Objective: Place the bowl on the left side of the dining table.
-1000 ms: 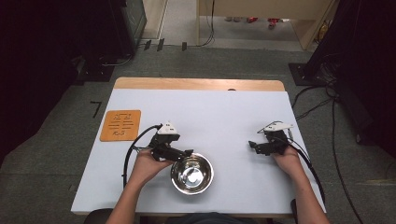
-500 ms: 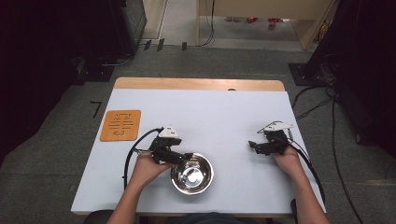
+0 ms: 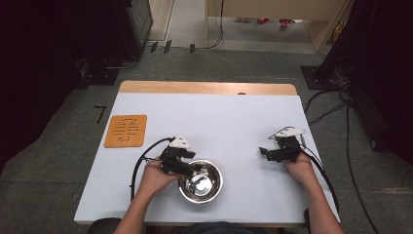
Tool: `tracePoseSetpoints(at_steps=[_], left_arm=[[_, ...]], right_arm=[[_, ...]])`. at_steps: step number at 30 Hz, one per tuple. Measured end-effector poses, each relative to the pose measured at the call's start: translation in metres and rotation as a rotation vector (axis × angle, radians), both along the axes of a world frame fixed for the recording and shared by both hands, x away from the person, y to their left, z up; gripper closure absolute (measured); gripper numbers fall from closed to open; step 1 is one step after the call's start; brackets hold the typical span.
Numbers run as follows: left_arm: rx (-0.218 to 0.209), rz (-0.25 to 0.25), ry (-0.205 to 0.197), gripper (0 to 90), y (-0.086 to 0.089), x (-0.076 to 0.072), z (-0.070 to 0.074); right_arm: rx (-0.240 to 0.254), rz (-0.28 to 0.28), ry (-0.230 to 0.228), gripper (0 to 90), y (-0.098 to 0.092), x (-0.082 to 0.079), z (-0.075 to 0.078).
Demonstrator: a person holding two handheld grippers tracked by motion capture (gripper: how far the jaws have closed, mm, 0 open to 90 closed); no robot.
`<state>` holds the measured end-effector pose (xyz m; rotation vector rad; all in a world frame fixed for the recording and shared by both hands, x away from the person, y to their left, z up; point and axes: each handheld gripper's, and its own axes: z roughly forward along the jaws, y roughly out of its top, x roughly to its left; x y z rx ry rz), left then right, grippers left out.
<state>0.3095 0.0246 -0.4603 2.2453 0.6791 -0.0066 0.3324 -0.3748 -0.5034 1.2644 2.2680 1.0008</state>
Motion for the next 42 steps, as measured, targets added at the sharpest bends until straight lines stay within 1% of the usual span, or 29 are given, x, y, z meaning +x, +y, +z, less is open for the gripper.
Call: tracePoseSetpoints(at_steps=[1, 3, 6, 8, 9, 12, 15, 18, 23, 26, 29, 32, 34, 36, 37, 38, 39, 41, 42], left_arm=[[0.000, 0.000, 0.000, 42.8, 0.000, 0.000, 0.000], [0.010, -0.009, -0.018, 45.2, -0.004, -0.001, -0.002], [0.015, -0.015, -0.022, 49.2, -0.005, -0.001, -0.004], [0.014, -0.028, -0.001, 50.6, -0.005, 0.000, -0.006], [0.033, -0.041, 0.015, 51.8, -0.007, 0.000, -0.009], [0.039, -0.054, 0.024, 56.0, -0.009, 0.000, -0.011], [0.039, -0.051, 0.020, 61.0, -0.009, 0.001, -0.012], [0.033, -0.052, 0.025, 65.3, -0.007, 0.002, -0.013], [0.039, -0.065, 0.009, 66.1, -0.007, 0.002, -0.013], [0.045, -0.071, 0.015, 67.5, -0.006, 0.003, -0.013], [0.054, -0.077, 0.009, 68.3, -0.007, 0.003, -0.012], [0.049, -0.084, 0.011, 71.3, -0.005, 0.003, -0.009], [0.047, -0.085, 0.006, 73.3, -0.005, 0.002, -0.007], [0.046, -0.091, -0.007, 75.0, -0.005, 0.001, -0.004], [0.035, -0.090, -0.009, 76.5, -0.004, 0.000, -0.003], [0.023, -0.089, 0.001, 78.2, -0.004, 0.000, -0.001], [0.023, -0.089, 0.001, 79.0, -0.004, 0.000, -0.001], [-0.002, -0.091, 0.021, 80.6, -0.004, 0.001, 0.001], [-0.007, -0.092, 0.027, 80.8, -0.004, 0.002, 0.001]], right_arm=[[0.000, 0.000, 0.000, 12.4, 0.000, 0.000, 0.000], [0.000, 0.000, -0.001, 12.4, 0.000, 0.000, 0.000], [0.000, 0.000, -0.001, 12.4, 0.000, 0.000, 0.000], [0.000, 0.001, -0.001, 12.4, 0.000, 0.000, 0.000], [0.000, 0.001, -0.001, 12.4, 0.000, 0.000, 0.000], [0.000, 0.001, -0.001, 12.4, 0.000, 0.000, 0.000], [0.000, 0.001, -0.001, 12.4, 0.000, 0.000, 0.000], [0.000, 0.001, -0.001, 12.4, 0.000, 0.000, 0.000], [-0.001, 0.001, 0.000, 12.4, 0.000, 0.000, 0.000], [0.000, 0.001, 0.000, 12.4, 0.000, 0.000, 0.000], [0.000, 0.001, -0.001, 12.4, 0.000, 0.000, 0.000], [-0.001, 0.001, 0.000, 12.4, 0.000, 0.000, 0.000], [-0.001, 0.001, 0.000, 12.4, 0.000, 0.000, 0.000], [0.000, 0.001, -0.001, 12.4, 0.000, 0.000, 0.000], [0.000, 0.000, 0.000, 12.4, 0.000, 0.000, 0.000], [0.000, 0.001, 0.000, 12.4, 0.000, 0.000, 0.000], [0.000, 0.001, 0.000, 12.4, 0.000, 0.000, 0.000], [0.000, 0.000, 0.000, 12.4, 0.000, 0.000, 0.000], [0.000, 0.000, 0.000, 12.4, 0.000, 0.000, 0.000]])
